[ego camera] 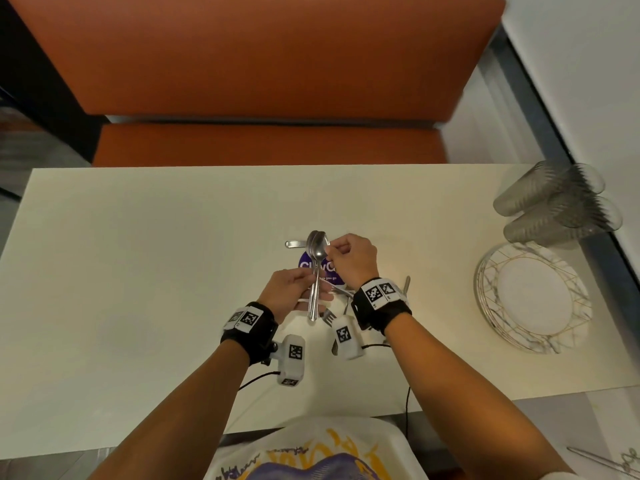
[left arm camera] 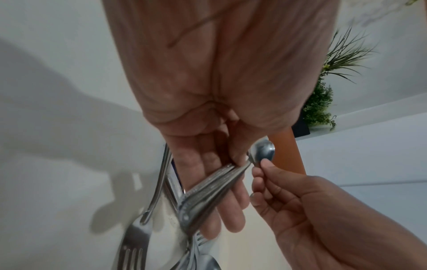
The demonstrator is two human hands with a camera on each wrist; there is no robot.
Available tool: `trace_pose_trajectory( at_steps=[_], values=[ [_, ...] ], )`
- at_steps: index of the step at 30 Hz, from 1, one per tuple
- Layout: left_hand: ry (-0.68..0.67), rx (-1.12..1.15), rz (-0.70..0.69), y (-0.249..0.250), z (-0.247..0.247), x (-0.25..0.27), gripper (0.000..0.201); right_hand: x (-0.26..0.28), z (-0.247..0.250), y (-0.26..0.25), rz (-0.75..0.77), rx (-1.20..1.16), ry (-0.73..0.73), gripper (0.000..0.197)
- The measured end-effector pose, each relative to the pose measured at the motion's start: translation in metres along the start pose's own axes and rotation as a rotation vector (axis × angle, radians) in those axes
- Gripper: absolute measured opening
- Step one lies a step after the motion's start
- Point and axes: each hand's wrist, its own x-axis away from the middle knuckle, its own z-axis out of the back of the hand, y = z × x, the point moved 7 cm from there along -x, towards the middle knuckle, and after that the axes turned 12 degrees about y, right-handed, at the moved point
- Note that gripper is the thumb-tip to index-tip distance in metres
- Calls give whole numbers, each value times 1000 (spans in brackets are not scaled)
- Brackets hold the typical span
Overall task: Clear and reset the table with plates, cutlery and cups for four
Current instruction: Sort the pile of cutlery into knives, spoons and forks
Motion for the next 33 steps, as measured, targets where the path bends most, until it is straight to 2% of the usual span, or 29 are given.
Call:
trace_pose_trajectory(
  at_steps=[3,7,12,17,20,24,26,30,33],
  values=[
    [-22,-26,-11,-2,-6,-1,26,0,4,2,-29,-30,34,6],
    [-23,-49,-28,-2,-9,-3,27,1,6,6,-59,-55,9,12],
    [-31,-27,21,-4,-13,-5,30,2,9,10,-31,-52,7,13],
    [10,-27,-12,-11,-17,-15,27,4,16,8,-9,-96,-60,14],
    [65,-57,-36,-12,-18,-19,25,-3,32,20,-46,-109,-57,21],
    [74,-131,-58,-11,-21,-18,25,-15,65,57,-83,13,-6,34],
    [81,-141,-54,-15,-24,-22,25,-17,74,75,-58,124,-7,34],
    [92,-128,-35,-24,-32,-28,25,-12,70,103,83,434,-134,17],
    [103,-148,-35,-27,-38,-27,23,-7,64,115,128,681,-194,22]
  ],
)
